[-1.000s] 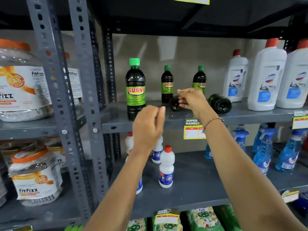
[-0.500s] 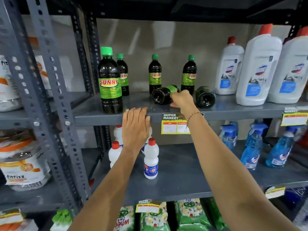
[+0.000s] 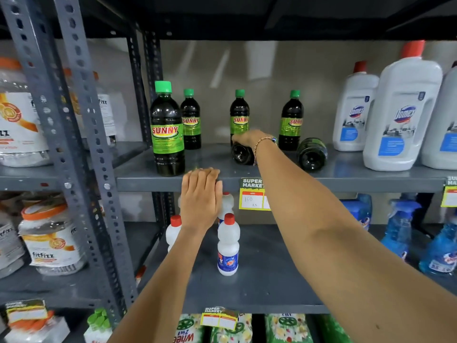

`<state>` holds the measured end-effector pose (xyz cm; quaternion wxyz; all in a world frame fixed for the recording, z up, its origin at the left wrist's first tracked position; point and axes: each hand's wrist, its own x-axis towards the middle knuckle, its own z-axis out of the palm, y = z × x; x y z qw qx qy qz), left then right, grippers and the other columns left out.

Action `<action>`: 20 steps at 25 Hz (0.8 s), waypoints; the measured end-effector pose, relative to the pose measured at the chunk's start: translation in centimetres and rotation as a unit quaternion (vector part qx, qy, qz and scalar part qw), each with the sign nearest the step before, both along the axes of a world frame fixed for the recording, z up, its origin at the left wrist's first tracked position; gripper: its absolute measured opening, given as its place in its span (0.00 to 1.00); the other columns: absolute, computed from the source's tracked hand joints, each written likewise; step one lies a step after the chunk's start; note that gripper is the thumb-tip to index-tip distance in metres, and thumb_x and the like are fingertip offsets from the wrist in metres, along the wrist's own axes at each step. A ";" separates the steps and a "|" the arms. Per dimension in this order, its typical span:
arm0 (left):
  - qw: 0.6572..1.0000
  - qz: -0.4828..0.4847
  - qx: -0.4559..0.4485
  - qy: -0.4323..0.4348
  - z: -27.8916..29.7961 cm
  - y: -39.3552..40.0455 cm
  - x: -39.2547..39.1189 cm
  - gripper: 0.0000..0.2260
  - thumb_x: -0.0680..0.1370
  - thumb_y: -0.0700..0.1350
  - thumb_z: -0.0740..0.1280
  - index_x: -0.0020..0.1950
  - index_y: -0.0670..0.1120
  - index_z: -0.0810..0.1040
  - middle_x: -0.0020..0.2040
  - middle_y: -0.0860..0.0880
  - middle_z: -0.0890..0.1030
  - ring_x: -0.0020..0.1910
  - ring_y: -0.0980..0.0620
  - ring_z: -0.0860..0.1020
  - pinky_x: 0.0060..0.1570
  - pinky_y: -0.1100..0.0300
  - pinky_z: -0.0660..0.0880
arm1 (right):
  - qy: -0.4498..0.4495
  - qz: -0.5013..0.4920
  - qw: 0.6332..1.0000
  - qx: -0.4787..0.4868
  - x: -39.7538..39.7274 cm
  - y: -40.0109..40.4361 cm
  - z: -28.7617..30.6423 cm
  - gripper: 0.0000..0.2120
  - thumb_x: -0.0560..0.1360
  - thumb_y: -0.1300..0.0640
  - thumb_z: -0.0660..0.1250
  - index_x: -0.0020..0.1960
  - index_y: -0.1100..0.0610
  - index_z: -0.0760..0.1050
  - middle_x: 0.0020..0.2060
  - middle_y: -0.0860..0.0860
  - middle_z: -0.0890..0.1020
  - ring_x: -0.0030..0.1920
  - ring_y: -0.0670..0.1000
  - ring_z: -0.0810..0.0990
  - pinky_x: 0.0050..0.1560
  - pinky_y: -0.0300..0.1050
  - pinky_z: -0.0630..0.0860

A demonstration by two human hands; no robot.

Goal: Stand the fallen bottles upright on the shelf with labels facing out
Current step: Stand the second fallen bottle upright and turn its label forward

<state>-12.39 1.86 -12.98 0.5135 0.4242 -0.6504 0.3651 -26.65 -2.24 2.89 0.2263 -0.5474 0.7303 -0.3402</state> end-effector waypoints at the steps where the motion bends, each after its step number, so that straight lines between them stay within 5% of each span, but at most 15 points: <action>1: 1.000 0.003 -0.003 0.002 0.0 -0.1 0.0 0.12 0.80 0.44 0.59 0.56 0.40 0.78 0.52 0.43 0.80 0.51 0.42 0.77 0.61 0.49 0.67 | 0.008 -0.005 1.000 -0.015 -0.2 0.4 -0.4 0.37 0.70 0.37 0.65 0.71 0.59 0.65 0.70 0.61 0.68 0.67 0.62 0.69 0.67 0.53 0.68; 7: 1.000 -0.008 0.001 -0.008 -0.1 -0.2 0.2 0.12 0.80 0.45 0.58 0.57 0.41 0.78 0.53 0.44 0.81 0.52 0.43 0.76 0.61 0.49 0.67 | 0.026 0.016 0.999 0.041 -1.8 2.4 0.0 0.27 0.58 0.45 0.65 0.54 0.57 0.75 0.63 0.59 0.73 0.50 0.57 0.75 0.46 0.46 0.71; 12: 1.000 -0.013 0.005 -0.012 -0.1 -0.2 0.3 0.13 0.80 0.45 0.58 0.57 0.41 0.78 0.53 0.44 0.81 0.52 0.43 0.77 0.61 0.49 0.67 | 0.189 0.012 0.981 0.033 -0.4 2.9 0.3 0.31 0.65 0.43 0.73 0.63 0.57 0.74 0.61 0.57 0.77 0.58 0.60 0.77 0.57 0.50 0.75; 14: 1.000 -0.015 0.004 -0.010 -0.1 -0.3 0.4 0.12 0.80 0.45 0.59 0.57 0.41 0.78 0.53 0.44 0.81 0.52 0.43 0.77 0.60 0.49 0.67 | 0.199 -0.005 0.980 -0.006 -0.7 3.3 0.2 0.24 0.64 0.45 0.74 0.54 0.58 0.76 0.53 0.55 0.80 0.51 0.57 0.80 0.48 0.45 0.76; 17: 1.000 -0.021 0.012 0.002 -0.2 0.0 0.2 0.13 0.80 0.46 0.59 0.57 0.41 0.78 0.52 0.44 0.80 0.52 0.43 0.77 0.61 0.49 0.67 | 0.008 -0.021 0.996 -0.085 -2.3 4.2 -1.0 0.20 0.59 0.47 0.75 0.42 0.59 0.74 0.39 0.53 0.80 0.37 0.51 0.79 0.33 0.41 0.72; 20: 0.999 -0.021 0.025 0.002 0.0 0.0 0.2 0.14 0.80 0.47 0.57 0.57 0.42 0.78 0.52 0.44 0.81 0.52 0.43 0.77 0.62 0.49 0.66 | -0.185 0.000 0.964 -0.192 -2.8 4.4 -3.4 0.21 0.60 0.48 0.75 0.47 0.59 0.76 0.43 0.55 0.83 0.44 0.54 0.82 0.41 0.48 0.79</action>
